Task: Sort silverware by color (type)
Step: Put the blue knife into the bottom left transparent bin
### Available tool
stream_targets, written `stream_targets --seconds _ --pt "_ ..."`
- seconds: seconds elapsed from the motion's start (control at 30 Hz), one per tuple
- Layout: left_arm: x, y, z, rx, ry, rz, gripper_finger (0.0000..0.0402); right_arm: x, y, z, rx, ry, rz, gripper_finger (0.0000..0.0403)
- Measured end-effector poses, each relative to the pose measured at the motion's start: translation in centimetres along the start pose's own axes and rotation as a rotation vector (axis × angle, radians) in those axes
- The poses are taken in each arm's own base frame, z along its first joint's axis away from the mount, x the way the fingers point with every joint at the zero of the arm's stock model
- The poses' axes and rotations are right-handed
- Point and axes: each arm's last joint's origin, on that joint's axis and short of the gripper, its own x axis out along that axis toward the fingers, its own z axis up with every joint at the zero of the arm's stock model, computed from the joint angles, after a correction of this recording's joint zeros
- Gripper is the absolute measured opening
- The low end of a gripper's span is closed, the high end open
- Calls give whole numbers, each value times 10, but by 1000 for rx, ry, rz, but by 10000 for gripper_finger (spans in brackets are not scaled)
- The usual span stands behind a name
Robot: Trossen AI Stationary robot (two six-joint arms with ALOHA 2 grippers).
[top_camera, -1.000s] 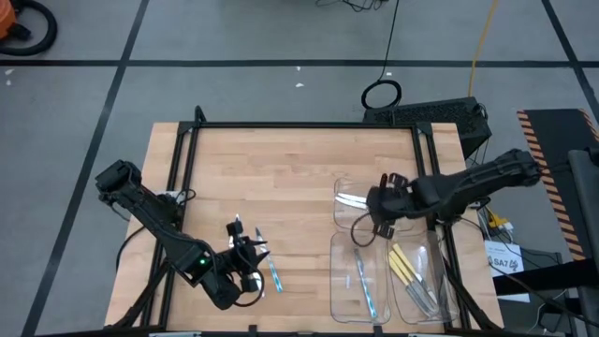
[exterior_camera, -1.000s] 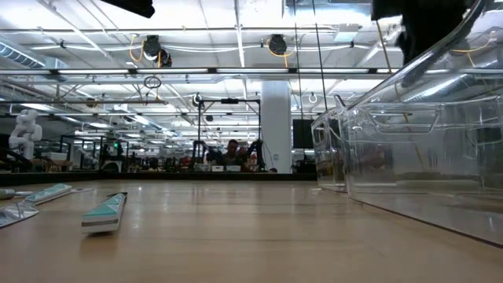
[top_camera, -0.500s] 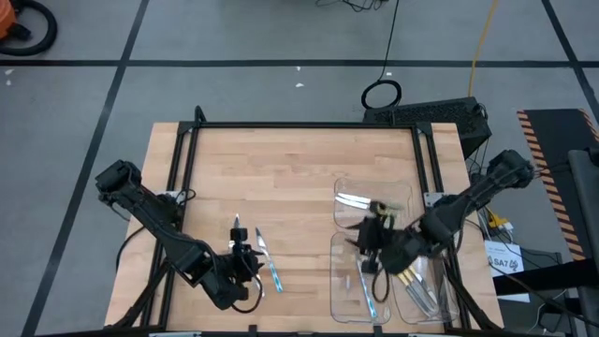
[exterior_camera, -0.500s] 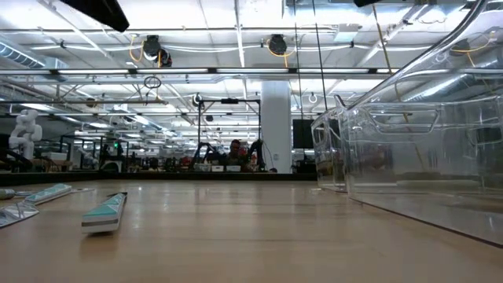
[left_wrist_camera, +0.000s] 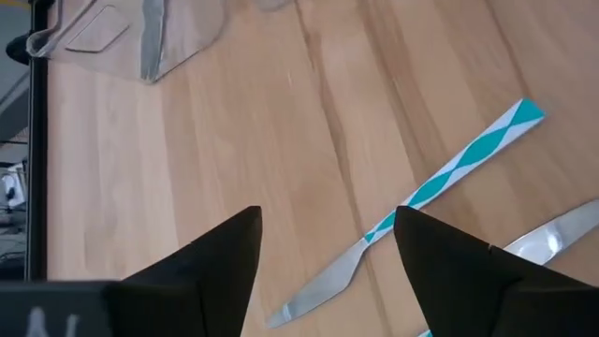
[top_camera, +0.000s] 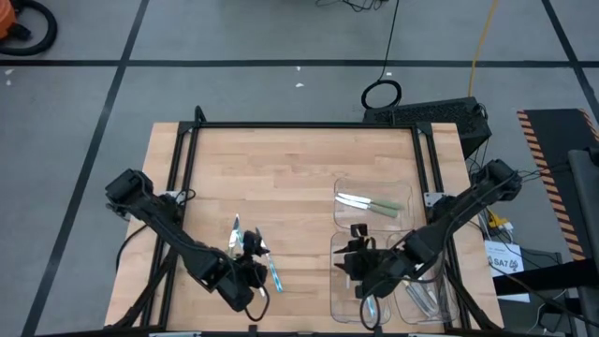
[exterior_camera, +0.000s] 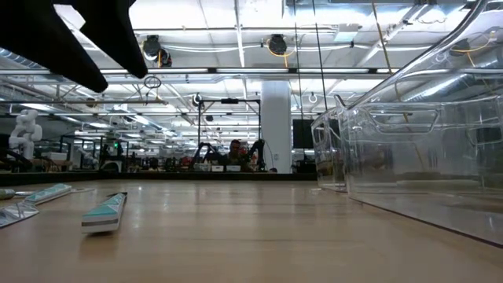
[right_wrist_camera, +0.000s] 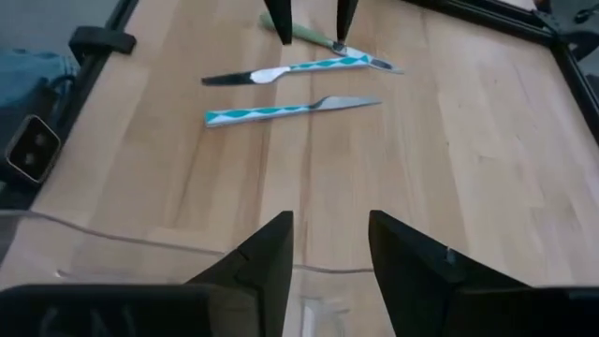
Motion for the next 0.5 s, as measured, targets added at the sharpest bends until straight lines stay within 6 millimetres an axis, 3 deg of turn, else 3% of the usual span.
stream_targets --seconds 0.3,0.5 --pt "19 -13 -3 234 59 -108 253 -1 -1 -2 -15 24 -3 136" --pt "37 -7 -1 330 81 -179 253 -1 -1 -2 -18 28 -4 136"
